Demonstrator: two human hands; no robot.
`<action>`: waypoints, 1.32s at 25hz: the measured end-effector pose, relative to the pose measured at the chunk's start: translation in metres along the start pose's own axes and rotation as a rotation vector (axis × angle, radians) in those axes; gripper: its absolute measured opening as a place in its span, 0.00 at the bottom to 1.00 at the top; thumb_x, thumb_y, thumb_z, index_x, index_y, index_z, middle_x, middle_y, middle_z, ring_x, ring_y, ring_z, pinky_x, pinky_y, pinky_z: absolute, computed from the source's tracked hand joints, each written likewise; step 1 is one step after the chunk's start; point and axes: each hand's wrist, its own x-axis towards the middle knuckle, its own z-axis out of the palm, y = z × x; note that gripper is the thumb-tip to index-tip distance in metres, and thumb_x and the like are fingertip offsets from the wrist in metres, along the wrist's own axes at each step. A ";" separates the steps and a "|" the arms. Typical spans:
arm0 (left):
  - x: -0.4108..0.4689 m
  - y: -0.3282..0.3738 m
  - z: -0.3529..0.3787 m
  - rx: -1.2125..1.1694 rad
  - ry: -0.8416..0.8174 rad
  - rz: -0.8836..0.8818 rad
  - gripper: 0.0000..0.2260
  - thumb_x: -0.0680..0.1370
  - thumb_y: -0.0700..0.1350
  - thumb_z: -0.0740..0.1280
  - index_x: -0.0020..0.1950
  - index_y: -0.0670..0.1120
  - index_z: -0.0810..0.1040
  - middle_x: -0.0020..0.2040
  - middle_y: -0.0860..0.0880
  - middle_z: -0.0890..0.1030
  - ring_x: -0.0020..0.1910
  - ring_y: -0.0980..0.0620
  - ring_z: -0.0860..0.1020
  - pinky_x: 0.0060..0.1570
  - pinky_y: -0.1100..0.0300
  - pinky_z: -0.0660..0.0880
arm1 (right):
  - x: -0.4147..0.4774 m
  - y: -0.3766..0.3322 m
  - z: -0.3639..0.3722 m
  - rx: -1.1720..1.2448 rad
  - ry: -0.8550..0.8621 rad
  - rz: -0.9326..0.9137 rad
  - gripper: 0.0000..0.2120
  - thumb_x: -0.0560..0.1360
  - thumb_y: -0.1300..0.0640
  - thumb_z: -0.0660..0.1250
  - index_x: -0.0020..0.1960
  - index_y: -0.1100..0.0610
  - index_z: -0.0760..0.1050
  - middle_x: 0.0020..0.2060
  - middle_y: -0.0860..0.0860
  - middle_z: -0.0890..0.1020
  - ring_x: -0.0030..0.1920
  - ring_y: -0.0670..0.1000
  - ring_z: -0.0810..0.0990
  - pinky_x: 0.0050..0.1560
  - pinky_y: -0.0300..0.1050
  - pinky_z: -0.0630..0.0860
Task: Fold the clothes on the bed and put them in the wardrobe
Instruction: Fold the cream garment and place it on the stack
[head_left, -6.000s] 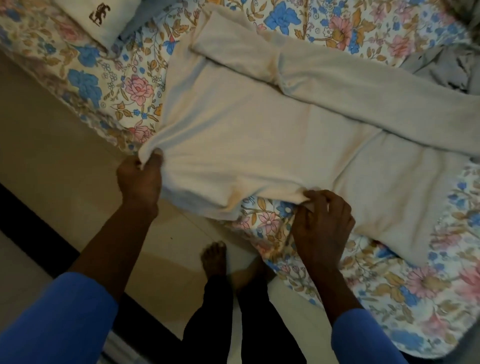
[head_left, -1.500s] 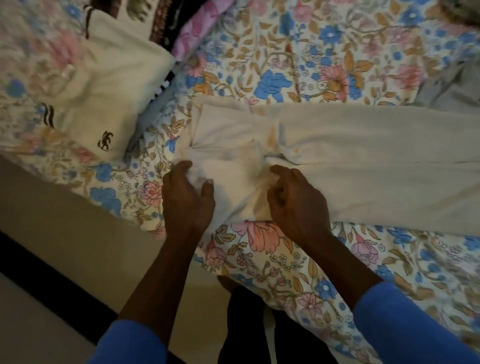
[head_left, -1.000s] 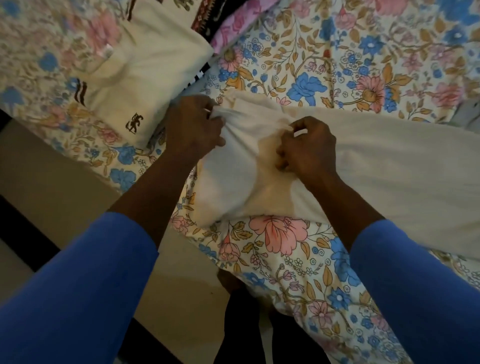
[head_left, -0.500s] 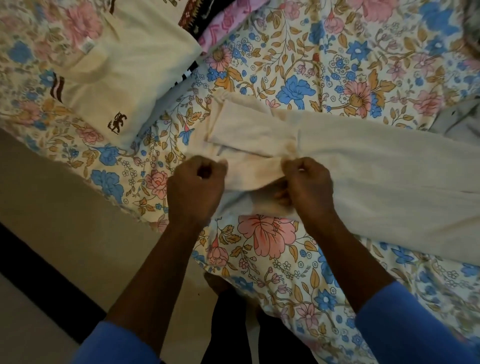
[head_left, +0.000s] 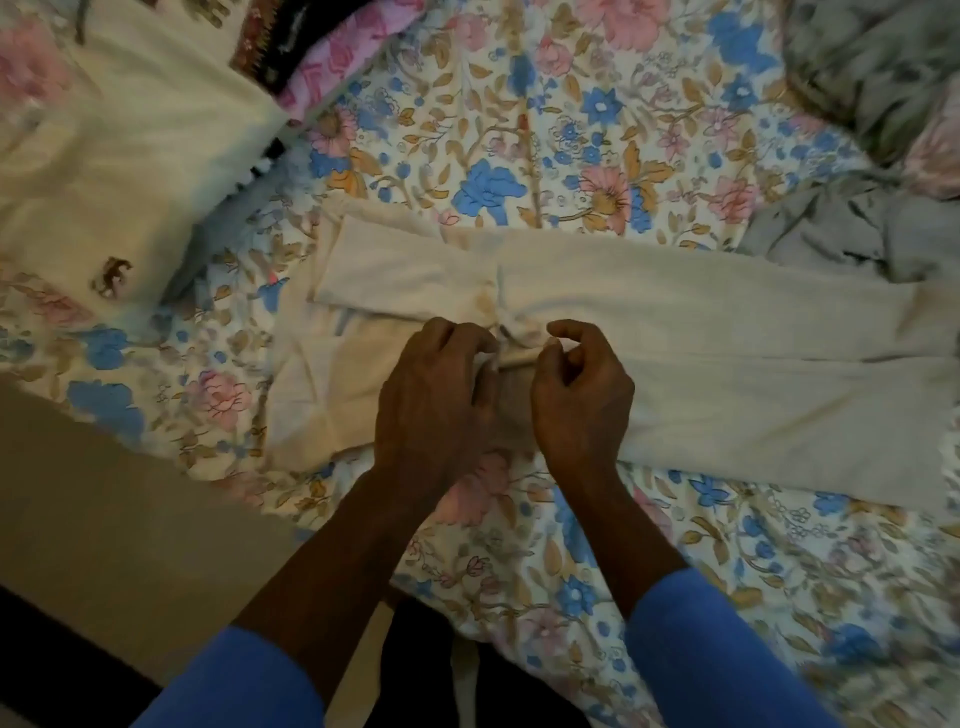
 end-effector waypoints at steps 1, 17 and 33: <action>0.005 0.012 0.011 0.032 -0.011 0.088 0.12 0.79 0.49 0.68 0.61 0.49 0.79 0.60 0.48 0.77 0.59 0.46 0.77 0.53 0.48 0.77 | 0.006 0.009 -0.013 0.009 0.133 0.028 0.09 0.79 0.54 0.66 0.57 0.47 0.80 0.33 0.46 0.79 0.36 0.49 0.79 0.42 0.53 0.79; 0.034 0.066 0.114 0.367 -0.172 0.417 0.31 0.83 0.62 0.52 0.81 0.47 0.61 0.84 0.44 0.56 0.83 0.44 0.51 0.81 0.42 0.48 | 0.141 0.149 -0.251 -0.418 0.234 0.642 0.53 0.63 0.24 0.72 0.73 0.59 0.61 0.67 0.60 0.75 0.66 0.64 0.76 0.67 0.62 0.73; 0.033 0.057 0.077 -0.256 0.099 0.215 0.15 0.85 0.49 0.61 0.67 0.43 0.77 0.66 0.44 0.77 0.67 0.48 0.74 0.65 0.64 0.65 | 0.043 -0.018 -0.106 -0.314 0.193 0.074 0.18 0.79 0.46 0.67 0.69 0.44 0.76 0.47 0.44 0.80 0.42 0.45 0.80 0.46 0.43 0.77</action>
